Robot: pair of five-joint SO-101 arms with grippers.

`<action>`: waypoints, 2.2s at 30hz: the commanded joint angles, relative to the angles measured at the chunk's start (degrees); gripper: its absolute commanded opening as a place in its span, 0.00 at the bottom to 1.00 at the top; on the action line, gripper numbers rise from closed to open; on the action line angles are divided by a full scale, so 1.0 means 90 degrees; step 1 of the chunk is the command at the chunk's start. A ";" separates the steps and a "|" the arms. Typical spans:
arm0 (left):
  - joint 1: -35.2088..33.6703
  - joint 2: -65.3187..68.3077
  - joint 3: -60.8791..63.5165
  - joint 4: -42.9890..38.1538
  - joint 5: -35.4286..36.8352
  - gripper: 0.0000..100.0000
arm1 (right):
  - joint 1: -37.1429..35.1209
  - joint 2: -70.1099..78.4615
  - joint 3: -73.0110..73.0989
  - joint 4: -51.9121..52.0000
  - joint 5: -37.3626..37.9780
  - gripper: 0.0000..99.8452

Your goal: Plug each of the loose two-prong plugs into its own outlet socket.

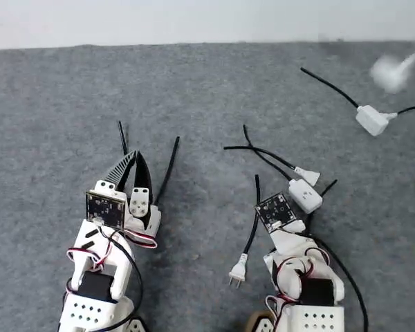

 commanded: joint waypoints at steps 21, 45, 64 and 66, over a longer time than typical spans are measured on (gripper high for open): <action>0.0000 0.0029 -0.0044 -0.0166 -0.0186 0.01 | -0.0024 -0.0073 0.0078 0.0034 -0.0049 0.22; -0.1368 0.0049 -0.2349 0.3106 -0.1817 0.02 | 0.0669 -0.0083 -0.0479 -0.0327 -0.0039 0.22; -0.2159 0.1827 -0.4899 0.5949 -0.1905 0.02 | 0.1705 0.2144 -0.4816 0.0484 -0.0742 0.22; -0.2159 0.2618 -0.5231 0.5968 -0.1875 0.02 | 0.1617 0.3287 -0.5402 0.0708 -0.0889 0.22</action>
